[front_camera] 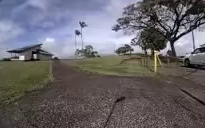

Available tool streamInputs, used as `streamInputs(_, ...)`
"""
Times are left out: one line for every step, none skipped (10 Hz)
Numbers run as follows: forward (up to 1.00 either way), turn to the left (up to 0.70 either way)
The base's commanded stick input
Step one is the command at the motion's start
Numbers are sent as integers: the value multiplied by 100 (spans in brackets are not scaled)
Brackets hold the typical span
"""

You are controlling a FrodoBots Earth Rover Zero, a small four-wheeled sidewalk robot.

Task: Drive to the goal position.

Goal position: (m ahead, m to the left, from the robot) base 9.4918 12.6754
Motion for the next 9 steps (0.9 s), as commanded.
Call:
streamInputs(50, 0)
streamInputs(50, 0)
streamInputs(50, 0)
streamInputs(50, 0)
streamInputs(50, 0)
streamInputs(50, 19)
streamInputs(50, 50)
streamInputs(50, 50)
streamInputs(50, 36)
